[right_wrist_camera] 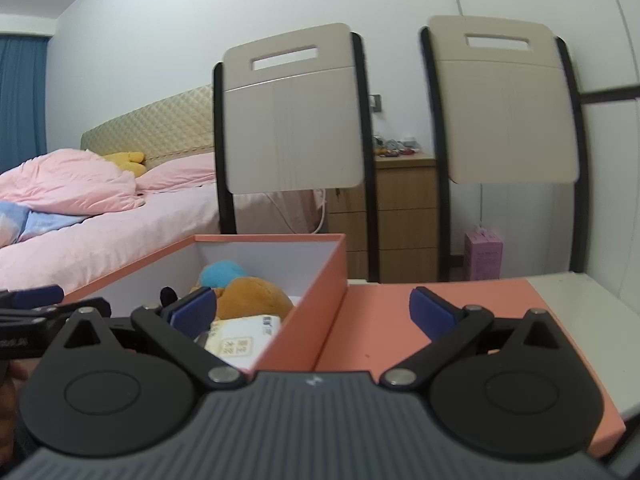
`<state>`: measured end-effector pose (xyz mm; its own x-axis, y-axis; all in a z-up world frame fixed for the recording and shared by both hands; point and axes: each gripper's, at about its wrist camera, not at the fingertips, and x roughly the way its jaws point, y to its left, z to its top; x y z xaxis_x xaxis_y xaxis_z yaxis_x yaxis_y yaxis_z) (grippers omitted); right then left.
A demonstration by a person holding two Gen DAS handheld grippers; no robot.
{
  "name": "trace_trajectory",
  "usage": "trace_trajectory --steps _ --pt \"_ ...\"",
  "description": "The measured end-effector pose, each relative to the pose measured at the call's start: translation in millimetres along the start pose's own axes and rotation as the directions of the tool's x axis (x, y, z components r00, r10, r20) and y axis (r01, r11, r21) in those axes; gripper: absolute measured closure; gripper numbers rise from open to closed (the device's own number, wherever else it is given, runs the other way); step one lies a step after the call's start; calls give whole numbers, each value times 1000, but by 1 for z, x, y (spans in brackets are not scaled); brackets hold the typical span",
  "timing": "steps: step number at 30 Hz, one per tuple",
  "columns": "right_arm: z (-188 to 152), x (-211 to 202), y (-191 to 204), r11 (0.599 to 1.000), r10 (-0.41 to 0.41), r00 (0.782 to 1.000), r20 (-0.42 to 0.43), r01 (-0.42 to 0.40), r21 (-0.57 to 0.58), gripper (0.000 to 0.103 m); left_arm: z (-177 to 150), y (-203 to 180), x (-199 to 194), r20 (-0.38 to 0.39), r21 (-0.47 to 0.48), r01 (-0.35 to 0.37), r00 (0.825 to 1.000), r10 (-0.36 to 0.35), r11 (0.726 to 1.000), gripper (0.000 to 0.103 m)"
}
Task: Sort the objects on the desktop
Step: 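Grasp the pink lid edge with the left tool while the right tool moves over the lid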
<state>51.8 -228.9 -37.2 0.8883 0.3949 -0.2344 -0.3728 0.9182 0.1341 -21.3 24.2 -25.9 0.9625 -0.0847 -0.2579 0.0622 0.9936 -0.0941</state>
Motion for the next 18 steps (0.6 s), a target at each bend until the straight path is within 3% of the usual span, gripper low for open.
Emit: trace_trajectory --steps 4,8,11,12,15,18 --pt "-4 -21 -16 999 -28 999 25 27 29 0 -10 -20 -3 -43 -29 126 991 -128 992 0" --pt "-15 -43 -34 994 -106 994 14 106 26 0 -21 -40 -3 -98 -47 230 967 -234 972 1" --pt "-22 -59 -50 987 -149 989 2 149 58 0 -33 -47 7 -154 -115 274 945 -290 955 3" --pt "-24 -64 -55 985 -158 987 3 157 69 0 -38 -46 15 -181 -160 299 928 -326 941 3" --pt "-28 -72 -63 983 -165 986 -18 166 79 0 -63 -42 50 -273 -349 340 855 -441 874 6" --pt "-33 -75 -67 985 -148 988 -49 152 79 0 -86 -35 85 -319 -545 297 791 -522 784 12"
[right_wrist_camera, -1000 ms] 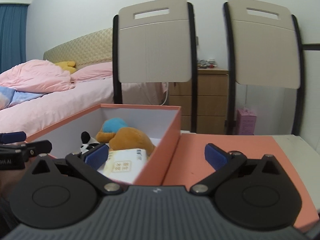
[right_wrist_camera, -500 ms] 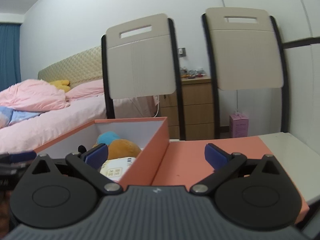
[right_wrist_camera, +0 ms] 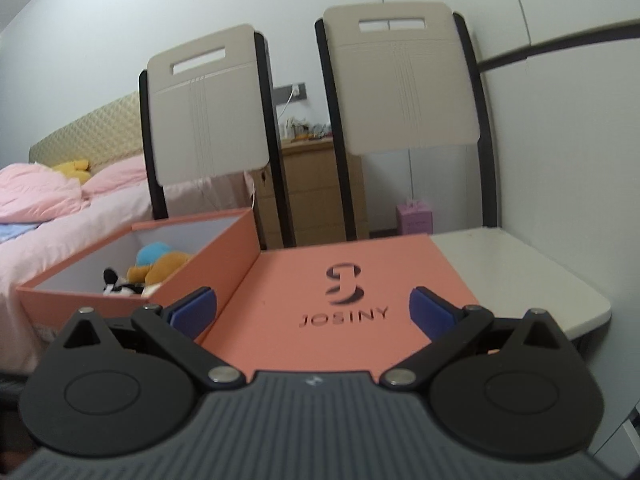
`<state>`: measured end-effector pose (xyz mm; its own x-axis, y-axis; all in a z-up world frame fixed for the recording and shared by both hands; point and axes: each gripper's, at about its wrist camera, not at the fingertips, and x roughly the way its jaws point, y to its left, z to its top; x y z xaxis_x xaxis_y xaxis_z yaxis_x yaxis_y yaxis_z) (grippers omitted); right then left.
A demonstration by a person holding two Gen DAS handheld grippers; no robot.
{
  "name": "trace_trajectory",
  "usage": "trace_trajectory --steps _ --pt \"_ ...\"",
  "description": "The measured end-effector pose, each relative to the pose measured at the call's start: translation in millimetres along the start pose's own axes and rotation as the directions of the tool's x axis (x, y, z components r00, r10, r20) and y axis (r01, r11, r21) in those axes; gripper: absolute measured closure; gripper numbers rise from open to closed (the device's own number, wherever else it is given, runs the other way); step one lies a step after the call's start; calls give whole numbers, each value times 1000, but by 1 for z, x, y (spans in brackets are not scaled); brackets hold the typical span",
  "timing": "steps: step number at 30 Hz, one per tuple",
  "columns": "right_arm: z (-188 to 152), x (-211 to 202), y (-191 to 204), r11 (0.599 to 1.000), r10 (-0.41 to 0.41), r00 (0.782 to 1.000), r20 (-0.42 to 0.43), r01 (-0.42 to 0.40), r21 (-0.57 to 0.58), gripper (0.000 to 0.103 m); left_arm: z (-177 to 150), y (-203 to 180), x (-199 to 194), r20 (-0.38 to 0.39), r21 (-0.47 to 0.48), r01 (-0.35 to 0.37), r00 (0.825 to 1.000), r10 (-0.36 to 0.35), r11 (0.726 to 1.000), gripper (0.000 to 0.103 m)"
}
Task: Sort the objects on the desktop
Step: 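Grasp the pink lid edge with the left tool while the right tool moves over the lid, then grasp the opposite lid edge with the right tool while the left tool holds the lid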
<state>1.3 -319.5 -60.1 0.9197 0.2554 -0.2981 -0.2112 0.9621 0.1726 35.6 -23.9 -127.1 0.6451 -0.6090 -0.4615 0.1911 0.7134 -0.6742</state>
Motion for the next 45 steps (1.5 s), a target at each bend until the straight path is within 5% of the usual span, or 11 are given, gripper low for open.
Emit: trace_trajectory --steps 9,16,39,45 --pt "-5 -2 -5 999 49 998 -43 -49 9 0 9 52 47 -7 -344 34 999 -39 938 14" --pt "-9 7 -8 997 62 994 -94 -58 43 0 11 71 63 -2 -379 95 995 -104 921 48" --pt "-17 24 -9 994 14 989 -149 3 111 0 -30 91 16 1 -380 172 983 -185 909 53" --pt "-14 29 -9 993 7 989 -145 11 119 0 -33 89 32 32 -386 174 984 -176 906 43"
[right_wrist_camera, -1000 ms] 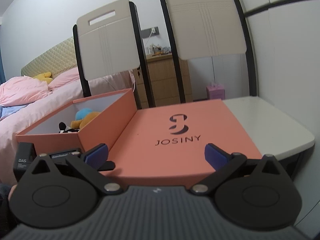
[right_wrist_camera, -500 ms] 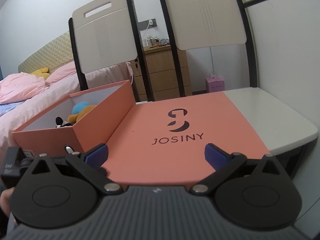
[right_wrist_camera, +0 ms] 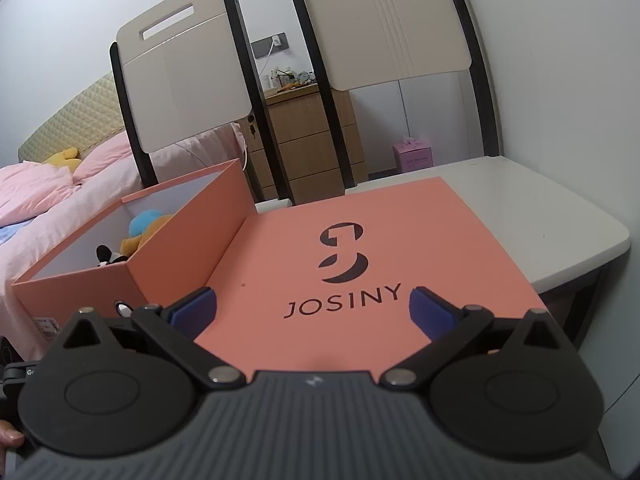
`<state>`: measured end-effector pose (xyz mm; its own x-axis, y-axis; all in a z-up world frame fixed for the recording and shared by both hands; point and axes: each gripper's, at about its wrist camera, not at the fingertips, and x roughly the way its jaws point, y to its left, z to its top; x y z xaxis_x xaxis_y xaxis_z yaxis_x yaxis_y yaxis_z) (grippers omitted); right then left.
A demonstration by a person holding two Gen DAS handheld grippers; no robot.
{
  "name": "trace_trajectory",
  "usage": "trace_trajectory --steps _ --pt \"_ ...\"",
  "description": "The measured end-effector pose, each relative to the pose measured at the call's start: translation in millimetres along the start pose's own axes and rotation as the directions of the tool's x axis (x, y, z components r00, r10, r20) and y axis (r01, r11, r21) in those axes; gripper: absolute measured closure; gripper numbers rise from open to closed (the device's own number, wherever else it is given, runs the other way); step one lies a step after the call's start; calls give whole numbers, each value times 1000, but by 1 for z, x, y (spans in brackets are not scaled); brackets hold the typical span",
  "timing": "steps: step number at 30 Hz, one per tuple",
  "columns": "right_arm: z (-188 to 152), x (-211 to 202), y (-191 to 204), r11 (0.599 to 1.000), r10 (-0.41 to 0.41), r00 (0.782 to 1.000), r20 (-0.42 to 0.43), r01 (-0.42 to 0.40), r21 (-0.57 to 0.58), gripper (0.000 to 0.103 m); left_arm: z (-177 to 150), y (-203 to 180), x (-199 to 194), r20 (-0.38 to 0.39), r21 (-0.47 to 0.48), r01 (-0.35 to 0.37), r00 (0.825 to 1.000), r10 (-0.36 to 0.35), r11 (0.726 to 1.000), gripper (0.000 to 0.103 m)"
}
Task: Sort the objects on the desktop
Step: 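Grasp the opposite lid edge with the right tool while the left tool holds the lid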
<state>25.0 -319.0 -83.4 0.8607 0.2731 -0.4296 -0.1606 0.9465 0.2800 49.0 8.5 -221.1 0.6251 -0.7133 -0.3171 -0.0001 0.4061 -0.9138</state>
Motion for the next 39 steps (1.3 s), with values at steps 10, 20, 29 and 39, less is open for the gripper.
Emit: trace_trajectory --steps 10,20,29,39 --pt "4 -1 -3 1000 20 1000 9 -20 14 0 13 -11 20 -25 -13 14 1000 -14 1000 41" --pt "6 -7 -11 1000 -16 1000 13 17 -9 0 9 -12 15 -64 -6 19 998 -19 1000 54" --pt "28 -5 -71 995 -95 992 -81 97 18 0 -3 -11 -4 -104 -2 28 994 -28 1000 55" --pt "27 42 -165 989 -107 948 -300 134 70 0 -5 -15 -20 -122 28 13 992 -9 1000 56"
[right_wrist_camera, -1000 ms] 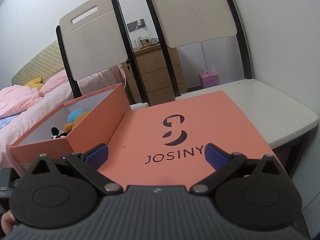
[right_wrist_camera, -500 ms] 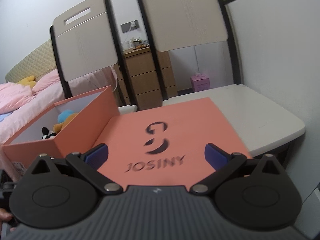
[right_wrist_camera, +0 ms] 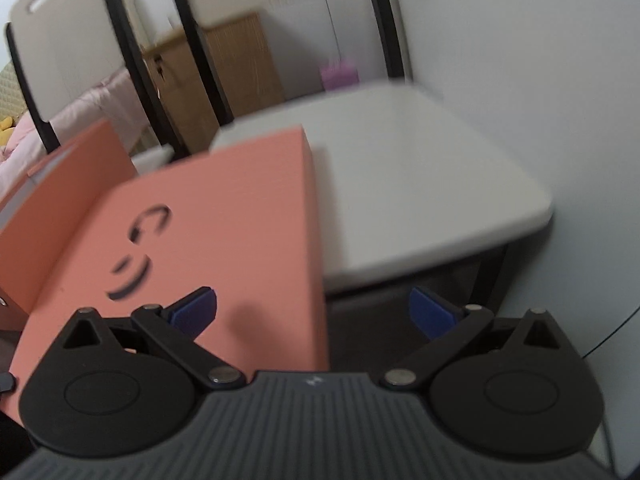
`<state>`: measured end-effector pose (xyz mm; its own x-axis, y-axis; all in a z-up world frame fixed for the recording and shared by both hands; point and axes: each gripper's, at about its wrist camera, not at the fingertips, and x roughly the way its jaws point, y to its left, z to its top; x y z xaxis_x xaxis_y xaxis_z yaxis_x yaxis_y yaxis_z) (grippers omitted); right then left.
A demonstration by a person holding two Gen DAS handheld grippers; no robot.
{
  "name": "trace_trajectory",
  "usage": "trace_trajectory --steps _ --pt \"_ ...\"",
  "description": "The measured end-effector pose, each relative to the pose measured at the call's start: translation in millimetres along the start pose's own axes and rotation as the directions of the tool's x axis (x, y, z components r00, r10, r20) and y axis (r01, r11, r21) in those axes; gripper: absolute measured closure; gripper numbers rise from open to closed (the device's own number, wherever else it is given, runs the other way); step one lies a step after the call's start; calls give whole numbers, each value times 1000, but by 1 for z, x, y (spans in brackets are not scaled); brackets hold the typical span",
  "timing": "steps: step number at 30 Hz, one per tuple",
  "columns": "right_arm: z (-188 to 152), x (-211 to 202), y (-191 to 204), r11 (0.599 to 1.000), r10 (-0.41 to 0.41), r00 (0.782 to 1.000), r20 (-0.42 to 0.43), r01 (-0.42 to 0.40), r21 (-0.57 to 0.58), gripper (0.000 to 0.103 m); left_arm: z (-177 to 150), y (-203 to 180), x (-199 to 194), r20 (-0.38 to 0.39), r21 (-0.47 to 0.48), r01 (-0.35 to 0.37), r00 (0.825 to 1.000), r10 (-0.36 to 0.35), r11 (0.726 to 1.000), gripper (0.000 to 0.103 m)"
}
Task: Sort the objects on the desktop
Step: 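Grasp the opposite lid edge with the right tool while the left tool holds the lid, then lift the pink lid with both tools and turn it over the box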
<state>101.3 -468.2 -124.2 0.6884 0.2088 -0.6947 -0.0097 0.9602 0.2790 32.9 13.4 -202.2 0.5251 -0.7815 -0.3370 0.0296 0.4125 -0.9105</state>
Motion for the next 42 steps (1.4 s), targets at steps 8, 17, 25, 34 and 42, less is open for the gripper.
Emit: trace_trajectory --steps 8,17,25,34,42 --pt "7 28 -15 976 184 980 -74 -173 134 0 4 7 2 11 7 -10 1000 10 1000 57" --pt "6 50 -41 843 475 872 -121 -411 348 5 5 8 6 41 76 -21 999 18 997 57" --pt "-1 31 -33 848 470 876 -110 -414 330 30 3 -1 3 68 121 -12 998 3 993 55" --pt "-6 -20 -24 849 442 896 34 -430 307 35 0 -20 -12 101 170 63 992 -81 983 51" --pt "-16 -74 2 850 402 895 192 -443 285 41 -3 -50 -42 162 297 111 973 -164 949 56"
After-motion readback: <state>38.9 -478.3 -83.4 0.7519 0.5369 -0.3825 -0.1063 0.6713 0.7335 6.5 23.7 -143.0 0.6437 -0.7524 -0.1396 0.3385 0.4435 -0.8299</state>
